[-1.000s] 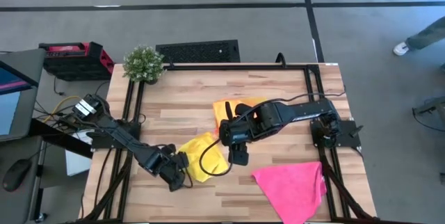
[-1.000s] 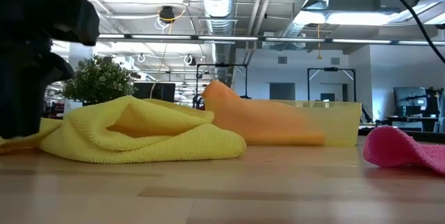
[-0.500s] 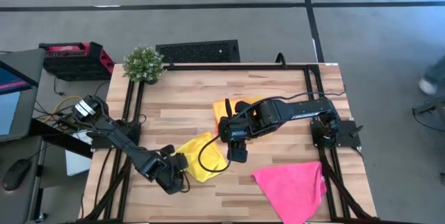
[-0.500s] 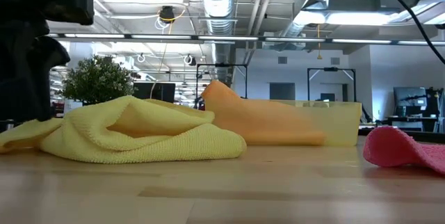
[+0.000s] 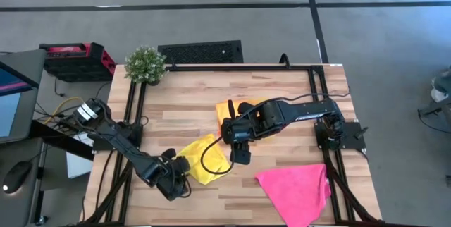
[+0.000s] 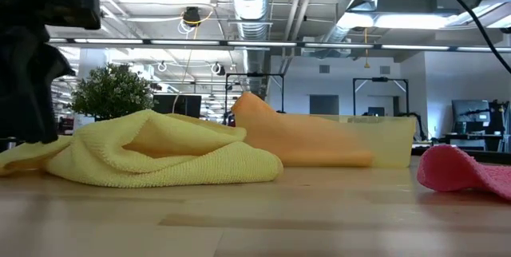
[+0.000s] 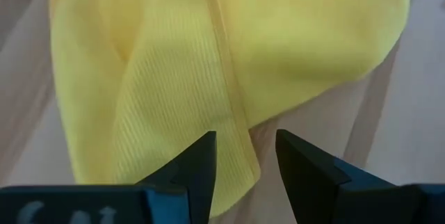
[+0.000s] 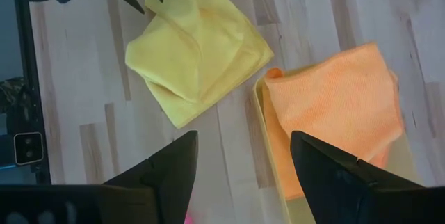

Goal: Fold microfiber towels
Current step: Fold the yellow microfiber towel

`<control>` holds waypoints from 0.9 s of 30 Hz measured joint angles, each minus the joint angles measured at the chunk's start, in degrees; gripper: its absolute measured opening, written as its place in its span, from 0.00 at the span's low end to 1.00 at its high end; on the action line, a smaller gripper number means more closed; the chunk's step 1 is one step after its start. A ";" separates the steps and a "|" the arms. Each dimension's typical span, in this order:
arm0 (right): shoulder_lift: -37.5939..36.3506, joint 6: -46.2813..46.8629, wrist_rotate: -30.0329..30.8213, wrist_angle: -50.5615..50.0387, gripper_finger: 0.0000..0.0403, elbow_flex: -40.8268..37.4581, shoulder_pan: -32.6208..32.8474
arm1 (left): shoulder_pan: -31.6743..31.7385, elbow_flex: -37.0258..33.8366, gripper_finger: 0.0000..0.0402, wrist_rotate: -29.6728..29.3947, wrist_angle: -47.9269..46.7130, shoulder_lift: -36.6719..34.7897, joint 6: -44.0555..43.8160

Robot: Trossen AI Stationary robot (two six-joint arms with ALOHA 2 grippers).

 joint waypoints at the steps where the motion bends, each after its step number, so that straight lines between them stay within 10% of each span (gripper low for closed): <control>1: 0.00 -0.20 0.00 -0.01 0.63 -0.01 0.00 | -0.13 0.01 0.35 0.20 0.26 0.62 -0.39; 18: 0.00 -0.45 -0.02 0.02 0.63 -0.01 0.00 | -0.49 0.33 0.34 4.54 -7.04 4.87 -3.59; 27: 0.00 -0.41 -0.15 0.00 0.63 -0.01 0.00 | 0.43 0.36 0.02 5.97 -5.89 5.69 0.68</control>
